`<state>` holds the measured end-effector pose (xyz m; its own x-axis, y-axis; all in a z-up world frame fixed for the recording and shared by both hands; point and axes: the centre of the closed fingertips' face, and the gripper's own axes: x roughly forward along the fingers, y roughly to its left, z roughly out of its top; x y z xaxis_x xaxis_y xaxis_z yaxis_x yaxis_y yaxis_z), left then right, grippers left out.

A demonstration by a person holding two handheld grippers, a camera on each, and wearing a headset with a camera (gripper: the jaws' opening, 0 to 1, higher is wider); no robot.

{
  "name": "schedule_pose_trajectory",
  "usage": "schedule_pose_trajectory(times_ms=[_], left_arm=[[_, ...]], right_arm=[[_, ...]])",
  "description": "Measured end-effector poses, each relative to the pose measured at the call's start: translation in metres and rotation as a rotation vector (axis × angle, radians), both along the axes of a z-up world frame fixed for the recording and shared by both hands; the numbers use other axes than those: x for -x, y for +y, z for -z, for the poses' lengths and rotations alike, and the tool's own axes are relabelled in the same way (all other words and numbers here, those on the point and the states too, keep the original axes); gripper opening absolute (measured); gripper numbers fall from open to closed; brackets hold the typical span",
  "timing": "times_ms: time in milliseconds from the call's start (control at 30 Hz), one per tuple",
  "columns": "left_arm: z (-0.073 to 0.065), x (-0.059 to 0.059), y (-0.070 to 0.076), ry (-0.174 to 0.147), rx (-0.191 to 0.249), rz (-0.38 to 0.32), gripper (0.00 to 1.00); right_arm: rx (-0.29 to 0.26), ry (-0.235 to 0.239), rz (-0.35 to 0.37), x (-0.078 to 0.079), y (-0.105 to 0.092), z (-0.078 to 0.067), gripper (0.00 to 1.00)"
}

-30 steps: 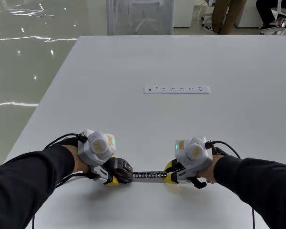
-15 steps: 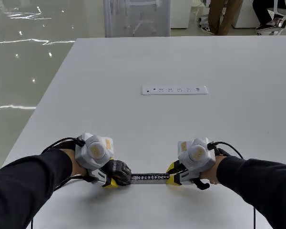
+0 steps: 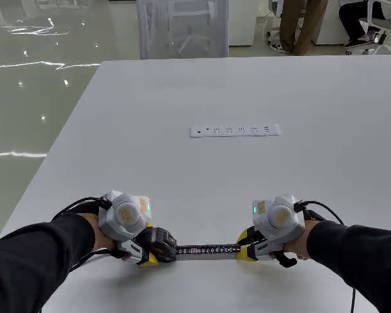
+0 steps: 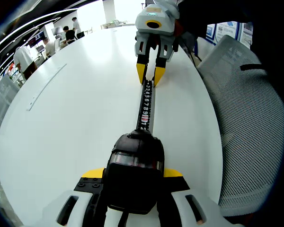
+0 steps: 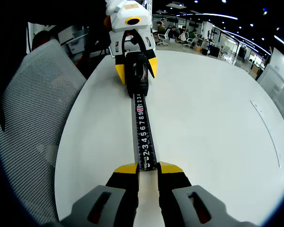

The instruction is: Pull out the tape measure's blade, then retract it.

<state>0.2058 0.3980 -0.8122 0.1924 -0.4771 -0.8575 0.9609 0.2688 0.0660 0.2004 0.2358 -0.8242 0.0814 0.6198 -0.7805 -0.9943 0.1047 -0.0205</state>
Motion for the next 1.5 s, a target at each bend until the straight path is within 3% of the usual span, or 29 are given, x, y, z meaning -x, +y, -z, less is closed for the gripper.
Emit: schedule_pose_trajectory(times_ms=[1500], left_arm=[[0.000,-0.001,0.000,0.003,-0.001,-0.008,0.37]], right_arm=[[0.013,0.008,0.040,0.002,-0.040,0.001,0.11]])
